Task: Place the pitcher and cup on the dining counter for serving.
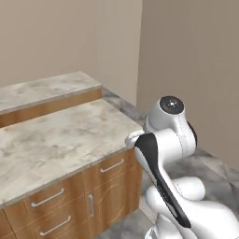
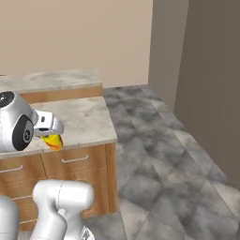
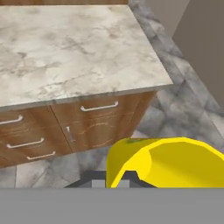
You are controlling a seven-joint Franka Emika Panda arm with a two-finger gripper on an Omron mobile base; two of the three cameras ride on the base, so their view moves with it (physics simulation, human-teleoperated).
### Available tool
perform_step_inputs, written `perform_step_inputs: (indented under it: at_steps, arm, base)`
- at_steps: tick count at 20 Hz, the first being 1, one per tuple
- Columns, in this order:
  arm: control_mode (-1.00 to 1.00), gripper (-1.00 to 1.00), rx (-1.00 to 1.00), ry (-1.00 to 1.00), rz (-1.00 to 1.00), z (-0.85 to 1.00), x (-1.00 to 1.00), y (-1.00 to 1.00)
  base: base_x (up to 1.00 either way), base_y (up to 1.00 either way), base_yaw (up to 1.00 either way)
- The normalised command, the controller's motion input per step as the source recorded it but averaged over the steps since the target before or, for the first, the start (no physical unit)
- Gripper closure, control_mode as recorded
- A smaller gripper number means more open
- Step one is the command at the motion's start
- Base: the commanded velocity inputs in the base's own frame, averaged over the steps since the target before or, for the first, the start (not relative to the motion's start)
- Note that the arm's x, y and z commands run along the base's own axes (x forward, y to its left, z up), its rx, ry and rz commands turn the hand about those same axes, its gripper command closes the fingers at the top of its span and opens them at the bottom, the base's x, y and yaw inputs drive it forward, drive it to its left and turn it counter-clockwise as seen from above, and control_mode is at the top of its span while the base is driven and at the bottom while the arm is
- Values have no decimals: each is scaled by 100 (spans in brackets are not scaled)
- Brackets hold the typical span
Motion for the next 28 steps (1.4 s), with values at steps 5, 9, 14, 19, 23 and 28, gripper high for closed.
perform_step_inputs:
  at_steps: [5,9,14,19,23,28]
  arm:
    - [100,100,0,0,0,0,0,0]
    - [100,100,0,0,0,0,0,0]
    - [100,100,0,0,0,0,0,0]
    - [100,100,0,0,0,0,0,0]
    - [100,100,0,0,0,0,0,0]
    - [100,100,0,0,0,0,0,0]
  base:
    - [27,-100,4]
    - [43,-100,7]
    - [88,-100,17]
    - [100,-100,28]
    - [100,-97,46]
    - [100,-98,47]
